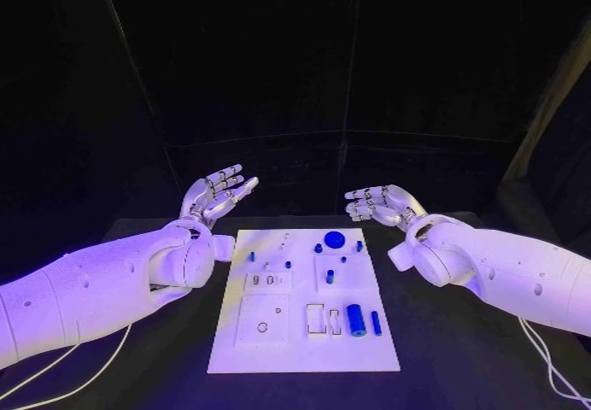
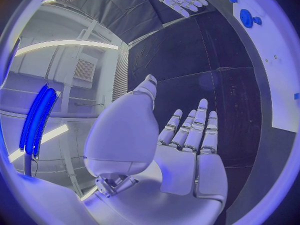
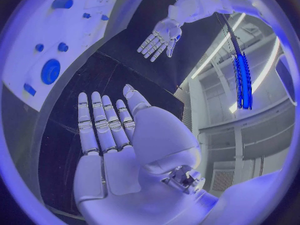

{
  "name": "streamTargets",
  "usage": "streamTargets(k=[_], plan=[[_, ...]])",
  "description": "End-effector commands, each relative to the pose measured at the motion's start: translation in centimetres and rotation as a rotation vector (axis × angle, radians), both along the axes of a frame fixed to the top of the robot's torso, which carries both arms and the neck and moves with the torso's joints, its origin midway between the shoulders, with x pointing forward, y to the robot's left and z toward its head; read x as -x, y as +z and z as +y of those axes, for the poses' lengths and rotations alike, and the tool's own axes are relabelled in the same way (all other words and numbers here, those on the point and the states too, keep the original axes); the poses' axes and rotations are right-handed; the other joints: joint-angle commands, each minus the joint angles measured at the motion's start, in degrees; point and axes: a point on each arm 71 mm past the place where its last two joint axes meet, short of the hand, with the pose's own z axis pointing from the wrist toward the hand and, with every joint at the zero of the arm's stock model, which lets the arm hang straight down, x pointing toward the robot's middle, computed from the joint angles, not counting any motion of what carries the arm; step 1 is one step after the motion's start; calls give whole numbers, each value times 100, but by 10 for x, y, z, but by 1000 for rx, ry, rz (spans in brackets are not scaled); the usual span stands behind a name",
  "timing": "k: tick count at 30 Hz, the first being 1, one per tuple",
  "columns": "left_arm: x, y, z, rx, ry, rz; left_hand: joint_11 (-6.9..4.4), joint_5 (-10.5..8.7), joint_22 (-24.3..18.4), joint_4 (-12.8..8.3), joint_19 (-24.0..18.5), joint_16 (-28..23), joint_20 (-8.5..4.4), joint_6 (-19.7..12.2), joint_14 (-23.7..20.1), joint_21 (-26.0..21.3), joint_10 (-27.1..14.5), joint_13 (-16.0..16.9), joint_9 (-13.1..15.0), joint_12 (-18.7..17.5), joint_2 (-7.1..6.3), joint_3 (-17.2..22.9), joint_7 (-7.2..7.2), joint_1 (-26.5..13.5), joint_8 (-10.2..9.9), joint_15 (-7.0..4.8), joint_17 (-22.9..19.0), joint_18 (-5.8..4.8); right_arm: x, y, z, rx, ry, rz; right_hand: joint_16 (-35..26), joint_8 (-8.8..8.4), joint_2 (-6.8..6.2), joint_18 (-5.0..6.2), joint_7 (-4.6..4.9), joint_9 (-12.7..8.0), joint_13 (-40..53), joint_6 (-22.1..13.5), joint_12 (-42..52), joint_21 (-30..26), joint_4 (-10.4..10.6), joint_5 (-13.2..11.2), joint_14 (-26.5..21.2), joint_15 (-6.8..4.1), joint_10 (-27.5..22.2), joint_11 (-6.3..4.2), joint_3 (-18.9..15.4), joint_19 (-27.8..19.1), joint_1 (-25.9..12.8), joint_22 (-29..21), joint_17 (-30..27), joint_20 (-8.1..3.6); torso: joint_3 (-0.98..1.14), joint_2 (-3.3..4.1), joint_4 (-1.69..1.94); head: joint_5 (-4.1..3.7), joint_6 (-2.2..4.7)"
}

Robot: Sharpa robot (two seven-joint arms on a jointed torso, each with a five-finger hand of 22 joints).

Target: Assemble the parts on the task board

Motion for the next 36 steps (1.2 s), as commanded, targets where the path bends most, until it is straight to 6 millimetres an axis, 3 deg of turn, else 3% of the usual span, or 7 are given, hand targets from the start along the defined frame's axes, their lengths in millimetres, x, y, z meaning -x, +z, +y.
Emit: streamTargets(k=[1,4,7,11,16,23,36], plan=[[2,3,-4,9,-52,-22,44,11,134,-33,1051,129,-3,523,497,294,795,47,41,131,-33,66,447,261,92,-5,39,-64,-2,12,9,279,86,-160,194,139,-86,156,167,32,14,1278,82,428,-428,-147,1477,-357,1233,-242,373,1135,-26,89,69,-306,2,99,29,-12,5],[4,4,-3,10,-63,-21,-91,-10,222,-143,1856,313,-38,1281,1051,545,1809,112,110,325,46,124,490,410,246,-168,96,83,-6,24,12,381,122,-224,204,102,-159,160,115,25,17,1465,-17,538,-504,-151,1859,-468,1498,-321,495,1398,-165,104,95,-439,-5,168,66,-38,46],[8,5,-4,16,-79,-16,-199,-14,208,-324,2198,373,-55,2003,1374,588,2215,95,151,375,137,164,418,492,367,-270,106,159,-10,33,16,476,151,-275,158,61,-223,164,67,26,26,1583,-87,634,-573,-165,2043,-521,1702,-377,602,1594,-243,124,95,-518,-19,248,88,-31,94],[14,8,-6,29,-106,-11,-324,-7,199,-531,2629,473,-168,2307,1848,650,2591,90,132,388,252,208,367,495,400,-405,178,181,-14,39,21,613,190,-322,261,82,-323,163,-24,44,73,1796,-17,868,-658,-125,2473,-675,2128,-513,701,1944,-269,218,168,-669,-57,360,160,-86,141],[21,13,-9,42,-134,-6,-370,-9,164,-657,2842,448,-230,2450,2031,628,2789,86,106,350,319,209,356,433,381,-462,223,174,-16,40,32,750,233,-348,623,43,-472,163,-120,33,85,1931,-62,1317,-668,-235,3250,-895,2366,-647,736,2520,-338,426,453,-930,-64,477,225,-116,134],[30,17,-15,57,-166,5,-365,-11,128,-703,2920,386,-239,2484,2061,581,2831,79,87,285,349,178,376,338,337,-461,238,170,-16,39,44,904,282,-365,1619,-186,-719,144,-142,25,55,1738,-332,1916,-654,-447,3642,-973,2092,-669,743,3075,-464,730,1114,-1136,-65,639,278,-173,182],[43,22,-29,83,-218,9,-347,-12,111,-777,3050,325,-248,2481,2086,569,2829,75,77,207,380,148,407,283,274,-460,257,166,-18,46,59,1005,312,-381,3624,-214,-879,137,-162,20,51,1437,-330,2852,-586,-437,3484,-973,1640,-629,986,3092,-571,1309,2588,-1126,-61,890,285,-226,272]])
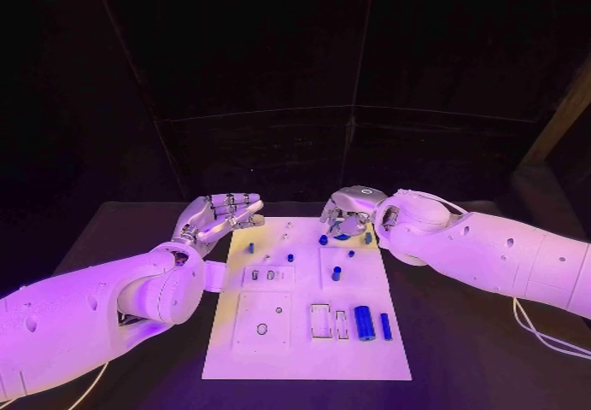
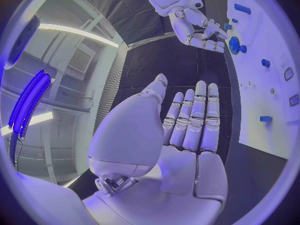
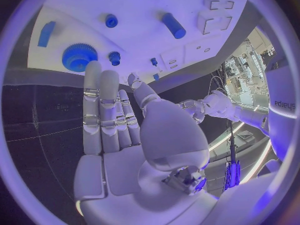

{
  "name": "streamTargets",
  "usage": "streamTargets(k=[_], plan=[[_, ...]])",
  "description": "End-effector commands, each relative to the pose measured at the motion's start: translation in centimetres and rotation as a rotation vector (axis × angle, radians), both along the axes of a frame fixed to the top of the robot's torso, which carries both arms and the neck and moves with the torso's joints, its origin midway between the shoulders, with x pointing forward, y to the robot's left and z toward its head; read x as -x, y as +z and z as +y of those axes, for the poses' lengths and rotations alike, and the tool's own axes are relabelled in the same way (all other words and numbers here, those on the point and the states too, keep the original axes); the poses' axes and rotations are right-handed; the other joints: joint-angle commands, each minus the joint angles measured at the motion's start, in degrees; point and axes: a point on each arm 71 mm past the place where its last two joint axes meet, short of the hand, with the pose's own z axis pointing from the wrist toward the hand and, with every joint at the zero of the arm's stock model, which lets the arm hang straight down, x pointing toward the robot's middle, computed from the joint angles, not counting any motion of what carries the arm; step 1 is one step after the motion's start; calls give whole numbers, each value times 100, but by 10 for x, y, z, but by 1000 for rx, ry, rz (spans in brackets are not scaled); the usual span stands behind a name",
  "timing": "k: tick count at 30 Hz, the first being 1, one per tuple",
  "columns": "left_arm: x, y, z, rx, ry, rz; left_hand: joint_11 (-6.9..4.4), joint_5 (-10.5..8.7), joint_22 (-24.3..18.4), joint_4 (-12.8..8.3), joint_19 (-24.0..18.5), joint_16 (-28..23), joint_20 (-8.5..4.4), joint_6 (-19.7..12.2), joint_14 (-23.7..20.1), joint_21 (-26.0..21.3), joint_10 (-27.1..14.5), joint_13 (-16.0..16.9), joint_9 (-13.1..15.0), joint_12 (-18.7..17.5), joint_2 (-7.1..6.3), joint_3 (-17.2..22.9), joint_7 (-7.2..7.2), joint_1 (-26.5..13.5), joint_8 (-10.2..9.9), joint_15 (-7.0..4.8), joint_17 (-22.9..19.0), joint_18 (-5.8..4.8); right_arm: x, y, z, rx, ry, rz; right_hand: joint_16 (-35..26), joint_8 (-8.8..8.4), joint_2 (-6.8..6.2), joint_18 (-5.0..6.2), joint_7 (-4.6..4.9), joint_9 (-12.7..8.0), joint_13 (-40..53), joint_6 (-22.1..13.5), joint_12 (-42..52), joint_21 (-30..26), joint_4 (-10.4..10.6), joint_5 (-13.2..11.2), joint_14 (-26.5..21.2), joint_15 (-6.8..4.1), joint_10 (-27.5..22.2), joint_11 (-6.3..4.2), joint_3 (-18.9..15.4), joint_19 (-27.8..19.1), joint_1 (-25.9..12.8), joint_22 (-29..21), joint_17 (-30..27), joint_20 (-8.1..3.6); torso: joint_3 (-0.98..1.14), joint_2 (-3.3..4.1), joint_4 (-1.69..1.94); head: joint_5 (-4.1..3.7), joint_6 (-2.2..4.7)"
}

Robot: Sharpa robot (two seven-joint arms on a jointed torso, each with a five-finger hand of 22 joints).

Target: Assemble the parts on the task board

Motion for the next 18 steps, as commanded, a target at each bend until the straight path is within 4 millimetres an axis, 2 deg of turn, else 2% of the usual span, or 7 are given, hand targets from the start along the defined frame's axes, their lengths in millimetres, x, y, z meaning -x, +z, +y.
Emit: streamTargets(k=[1,9,14,16,18], plan=[[2,3,-4,9,-25,-9,20,-10,-6,-43,73,-44,-9,27,41,-27,21,-8,-10,-36,10,-2,20,-66,-47,-2,11,76,-1,-1,3,80,-6,1,137,-30,-68,92,-5,-5,-6,-96,-1,83,-9,-6,122,-6,-82,-3,56,-83,25,55,137,14,12,106,-12,1,34],[3,4,-5,15,-31,-9,25,-10,-9,-65,120,-57,-13,28,54,-26,22,-8,-10,-52,28,-10,28,-82,-65,-3,19,76,-5,-1,8,102,-7,10,1230,-9,-87,83,-11,9,0,-77,65,556,46,15,189,-10,-97,-9,232,-110,23,390,1316,57,18,182,-13,0,22],[3,5,-5,16,-31,-11,26,-10,-10,-71,138,-62,-15,28,60,-25,22,-8,-10,-58,34,-14,32,-91,-71,-4,23,76,-6,-2,9,112,-8,16,1716,-10,-110,13,-14,8,-3,-64,89,1107,77,17,205,-9,-86,-8,350,-41,11,1013,1830,87,22,210,-9,14,12],[3,5,-5,20,-28,-9,34,-11,-14,-80,177,-70,-18,18,80,-28,10,-10,-11,-79,50,-34,42,-125,-94,-5,34,74,-7,-2,10,114,-8,13,1797,-11,-115,7,-13,8,-5,-64,92,1208,77,32,192,-6,-88,-6,406,-55,25,1111,1900,94,29,217,-3,10,-11],[2,4,-4,24,-24,-6,36,-10,-16,-88,198,-72,-21,11,94,-29,2,-11,-12,-91,65,-41,46,-137,-106,-6,40,74,-7,-2,12,119,-9,10,1890,-13,-120,-5,-12,7,-6,-65,94,1318,72,41,188,-2,-91,-4,462,-57,38,1234,1996,100,29,224,-1,6,-5]])
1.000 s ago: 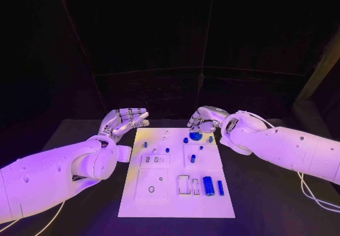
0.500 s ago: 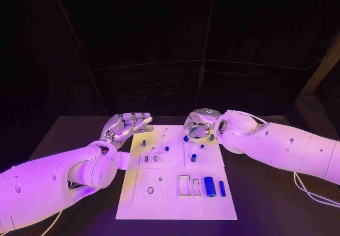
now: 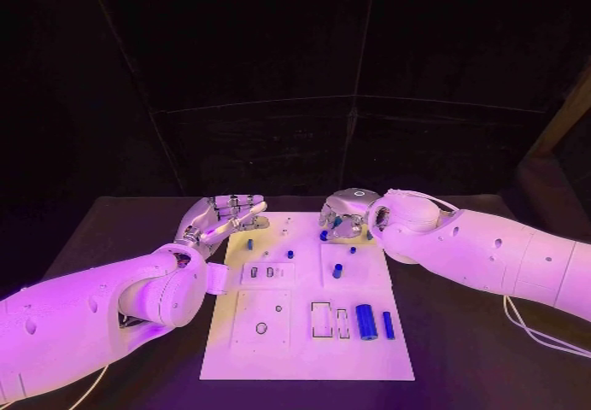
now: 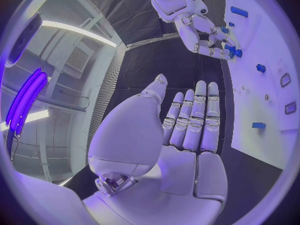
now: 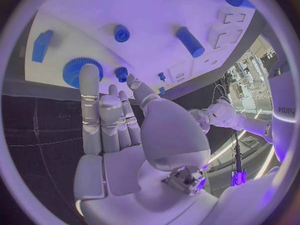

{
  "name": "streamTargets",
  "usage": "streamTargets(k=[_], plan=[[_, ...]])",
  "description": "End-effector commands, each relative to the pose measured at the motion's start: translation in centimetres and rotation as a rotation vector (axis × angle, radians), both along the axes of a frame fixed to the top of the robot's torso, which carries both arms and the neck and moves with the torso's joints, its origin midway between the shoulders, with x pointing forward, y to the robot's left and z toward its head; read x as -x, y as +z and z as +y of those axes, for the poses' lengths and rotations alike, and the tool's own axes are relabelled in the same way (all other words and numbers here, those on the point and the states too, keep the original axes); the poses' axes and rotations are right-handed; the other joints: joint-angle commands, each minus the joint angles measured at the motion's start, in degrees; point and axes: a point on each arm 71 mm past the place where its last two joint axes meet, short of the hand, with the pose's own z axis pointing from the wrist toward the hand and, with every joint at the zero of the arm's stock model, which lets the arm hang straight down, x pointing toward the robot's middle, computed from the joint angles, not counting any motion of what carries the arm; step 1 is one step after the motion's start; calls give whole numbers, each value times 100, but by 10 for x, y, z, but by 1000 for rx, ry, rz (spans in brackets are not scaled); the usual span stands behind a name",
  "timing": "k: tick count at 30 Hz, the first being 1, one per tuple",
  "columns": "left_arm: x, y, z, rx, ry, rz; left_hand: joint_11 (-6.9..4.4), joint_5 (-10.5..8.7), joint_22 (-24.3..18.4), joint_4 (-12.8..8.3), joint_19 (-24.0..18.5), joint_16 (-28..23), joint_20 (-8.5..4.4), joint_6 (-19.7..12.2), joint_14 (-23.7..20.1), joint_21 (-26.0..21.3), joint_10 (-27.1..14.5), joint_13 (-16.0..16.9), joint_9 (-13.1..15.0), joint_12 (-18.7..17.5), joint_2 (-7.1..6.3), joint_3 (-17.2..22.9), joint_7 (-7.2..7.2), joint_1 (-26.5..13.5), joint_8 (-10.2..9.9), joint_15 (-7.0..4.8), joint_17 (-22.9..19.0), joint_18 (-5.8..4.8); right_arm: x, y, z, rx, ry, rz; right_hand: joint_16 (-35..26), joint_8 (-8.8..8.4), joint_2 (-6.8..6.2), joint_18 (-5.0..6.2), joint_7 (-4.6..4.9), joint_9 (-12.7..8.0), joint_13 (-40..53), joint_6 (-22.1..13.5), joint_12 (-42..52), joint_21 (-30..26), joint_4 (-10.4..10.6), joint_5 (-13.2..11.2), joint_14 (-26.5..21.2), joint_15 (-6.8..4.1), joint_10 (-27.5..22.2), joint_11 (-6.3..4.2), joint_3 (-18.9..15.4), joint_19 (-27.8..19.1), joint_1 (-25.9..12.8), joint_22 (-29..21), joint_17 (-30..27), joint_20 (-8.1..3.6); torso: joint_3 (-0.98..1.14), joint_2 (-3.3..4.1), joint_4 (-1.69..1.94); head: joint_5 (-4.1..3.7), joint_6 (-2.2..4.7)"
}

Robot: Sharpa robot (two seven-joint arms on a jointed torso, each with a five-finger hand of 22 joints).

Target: Assemble the parts on the task board

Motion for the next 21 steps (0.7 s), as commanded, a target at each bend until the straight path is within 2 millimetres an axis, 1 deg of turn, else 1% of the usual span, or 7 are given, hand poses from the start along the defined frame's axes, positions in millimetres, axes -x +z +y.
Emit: streamTargets(k=[1,4,6,8,10,17,21], plan=[[-1,2,-1,15,-6,-6,37,-10,-8,-40,54,-39,-9,0,60,-30,-1,-8,-8,-30,-5,-3,38,-60,-31,-7,12,76,-1,1,1,33,-3,-4,132,-13,-41,-12,-4,8,-7,2,29,159,12,23,187,-1,-32,-2,92,1,14,175,136,20,3,26,8,-4,-9],[-1,2,0,16,-3,-6,37,-10,-9,-45,63,-40,-10,-3,66,-31,-5,-9,-8,-33,2,-6,39,-63,-36,-8,15,76,-1,0,2,38,-3,-4,231,-10,-50,-20,-5,9,-7,12,37,272,20,19,180,2,-21,-1,168,-14,11,289,231,28,-2,29,15,-12,-16],[-1,3,0,17,-1,-6,38,-10,-10,-47,71,-41,-11,-5,71,-32,-7,-9,-8,-36,8,-9,40,-69,-41,-8,18,75,-1,0,2,39,-3,-4,301,-6,-56,-26,-4,10,-6,27,44,350,33,14,181,4,-6,-1,210,-16,-2,375,304,30,-6,39,19,-15,4],[-1,3,1,17,0,-7,38,-10,-11,-48,75,-42,-12,-7,73,-33,-9,-9,-8,-37,11,-11,41,-72,-43,-9,19,75,-1,0,3,40,-1,-4,394,10,-49,-37,-7,16,-4,74,61,461,50,13,185,3,33,-6,278,-9,-7,498,400,33,5,42,13,-19,-19],[-1,3,1,17,0,-7,39,-10,-12,-50,80,-43,-12,-9,77,-34,-12,-9,-8,-39,17,-14,41,-76,-47,-9,21,75,-2,0,3,40,0,-4,441,20,-48,-43,-6,20,-5,112,71,525,63,15,182,3,59,-7,329,-12,-13,562,441,36,8,45,13,-28,-23],[-2,3,1,18,-2,-5,49,-10,-20,-70,110,-49,-15,-36,96,-46,-49,-13,-10,-63,37,-35,53,-95,-76,-8,34,72,-3,-1,6,46,3,5,542,34,-32,-55,26,22,-13,213,69,672,66,-20,162,13,111,10,545,-49,32,697,515,51,9,50,27,-37,-41],[-2,4,1,18,-3,-4,54,-10,-24,-84,122,-53,-16,-51,102,-53,-69,-13,-10,-74,44,-45,59,-101,-91,-6,40,71,-3,-2,7,52,4,13,596,46,-34,-63,24,26,-13,286,67,774,75,-69,154,13,159,5,669,-56,41,804,557,58,10,68,22,-20,-31]])
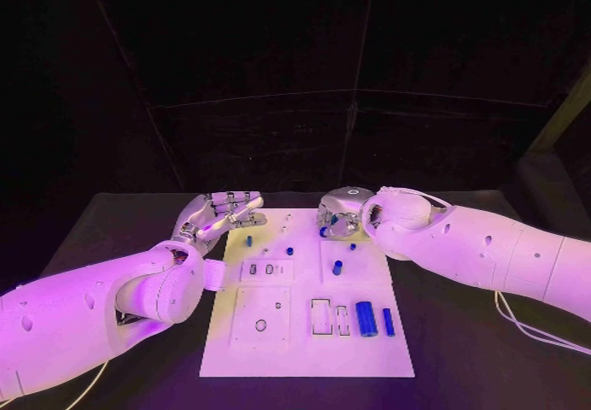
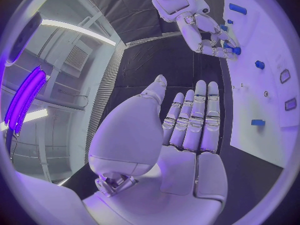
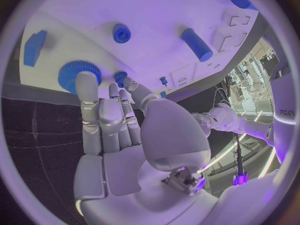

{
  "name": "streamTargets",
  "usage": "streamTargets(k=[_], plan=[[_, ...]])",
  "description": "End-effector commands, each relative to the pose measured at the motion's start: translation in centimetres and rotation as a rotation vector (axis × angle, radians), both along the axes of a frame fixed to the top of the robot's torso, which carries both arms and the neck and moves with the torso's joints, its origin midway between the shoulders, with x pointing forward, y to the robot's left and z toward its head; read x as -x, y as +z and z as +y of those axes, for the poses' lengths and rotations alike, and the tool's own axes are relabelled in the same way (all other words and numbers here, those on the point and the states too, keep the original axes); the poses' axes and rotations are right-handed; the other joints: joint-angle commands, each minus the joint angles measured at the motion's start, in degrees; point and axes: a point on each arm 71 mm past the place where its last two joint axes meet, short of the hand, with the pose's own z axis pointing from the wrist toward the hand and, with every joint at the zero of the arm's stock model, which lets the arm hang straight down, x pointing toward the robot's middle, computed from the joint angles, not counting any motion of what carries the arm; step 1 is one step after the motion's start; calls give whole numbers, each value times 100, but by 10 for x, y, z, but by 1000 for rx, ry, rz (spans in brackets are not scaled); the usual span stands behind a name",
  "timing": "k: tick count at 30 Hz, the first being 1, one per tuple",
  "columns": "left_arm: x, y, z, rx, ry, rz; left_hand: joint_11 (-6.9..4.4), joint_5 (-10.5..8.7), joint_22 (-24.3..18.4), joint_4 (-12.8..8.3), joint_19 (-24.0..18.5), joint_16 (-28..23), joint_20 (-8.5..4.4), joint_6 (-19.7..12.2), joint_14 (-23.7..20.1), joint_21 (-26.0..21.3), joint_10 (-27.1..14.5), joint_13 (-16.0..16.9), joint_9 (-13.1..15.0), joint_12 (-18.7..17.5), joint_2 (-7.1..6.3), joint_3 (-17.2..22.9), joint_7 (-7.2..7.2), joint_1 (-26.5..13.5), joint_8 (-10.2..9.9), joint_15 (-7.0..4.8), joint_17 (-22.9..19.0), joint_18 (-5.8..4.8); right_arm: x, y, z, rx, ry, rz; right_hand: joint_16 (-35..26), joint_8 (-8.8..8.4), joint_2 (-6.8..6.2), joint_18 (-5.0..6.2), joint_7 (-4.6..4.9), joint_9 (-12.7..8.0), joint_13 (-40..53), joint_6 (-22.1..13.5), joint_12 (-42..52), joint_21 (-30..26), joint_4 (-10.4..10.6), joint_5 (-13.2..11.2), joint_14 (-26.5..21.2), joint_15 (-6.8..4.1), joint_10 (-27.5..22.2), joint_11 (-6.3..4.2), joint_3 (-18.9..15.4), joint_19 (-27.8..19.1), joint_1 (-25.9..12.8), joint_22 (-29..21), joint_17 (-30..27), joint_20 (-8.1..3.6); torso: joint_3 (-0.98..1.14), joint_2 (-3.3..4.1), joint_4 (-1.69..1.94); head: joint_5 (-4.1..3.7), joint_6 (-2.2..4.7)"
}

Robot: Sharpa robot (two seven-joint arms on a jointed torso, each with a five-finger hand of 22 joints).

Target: Assemble the parts on the task board

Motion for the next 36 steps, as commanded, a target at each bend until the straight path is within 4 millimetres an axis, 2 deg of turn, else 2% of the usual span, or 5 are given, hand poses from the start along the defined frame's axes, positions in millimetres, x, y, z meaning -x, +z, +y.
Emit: streamTargets(k=[1,18,23,28,36], plan=[[0,2,-1,11,-11,-7,22,-9,-7,-37,29,-26,-5,-28,40,-12,-37,-9,-5,-24,-3,2,38,-53,-21,15,7,71,-1,0,1,20,3,10,39,19,-26,-63,-8,8,-5,71,15,62,6,-43,152,13,62,3,79,-20,26,58,18,18,3,19,1,15,10],[-2,3,0,9,-6,-3,29,-9,-13,-63,51,-29,-6,-49,53,-23,-66,-9,-5,-39,18,-6,48,-52,-42,16,18,70,-4,-3,1,26,-3,34,138,7,-91,-83,-12,4,-3,165,-10,289,68,-99,134,5,156,-8,338,-22,4,295,74,23,4,44,6,13,-23],[-2,3,1,11,-4,-1,29,-9,-13,-63,51,-29,-6,-50,53,-23,-67,-9,-5,-39,18,-6,48,-52,-42,16,18,70,-4,3,1,-42,9,-17,173,63,-110,-151,-36,26,22,340,37,636,105,-1,125,-33,341,-52,483,121,32,779,67,-2,0,46,5,-10,-23],[-2,3,1,12,-5,1,30,-9,-14,-66,56,-30,-7,-51,56,-25,-70,-9,-5,-41,27,-6,49,-53,-44,16,20,70,-2,11,1,-132,13,-83,204,72,-133,-166,-38,25,27,424,27,753,115,66,118,-49,426,-63,612,144,74,901,67,-23,2,46,15,-7,-51],[-2,3,2,13,-4,4,30,-10,-15,-65,62,-30,-7,-51,59,-26,-72,-8,-4,-42,33,-10,50,-61,-46,16,23,71,2,21,8,-225,13,-160,229,53,-191,-174,-32,16,23,455,-8,830,113,141,111,-50,454,-63,740,136,107,975,62,-29,-1,53,21,2,-19]])
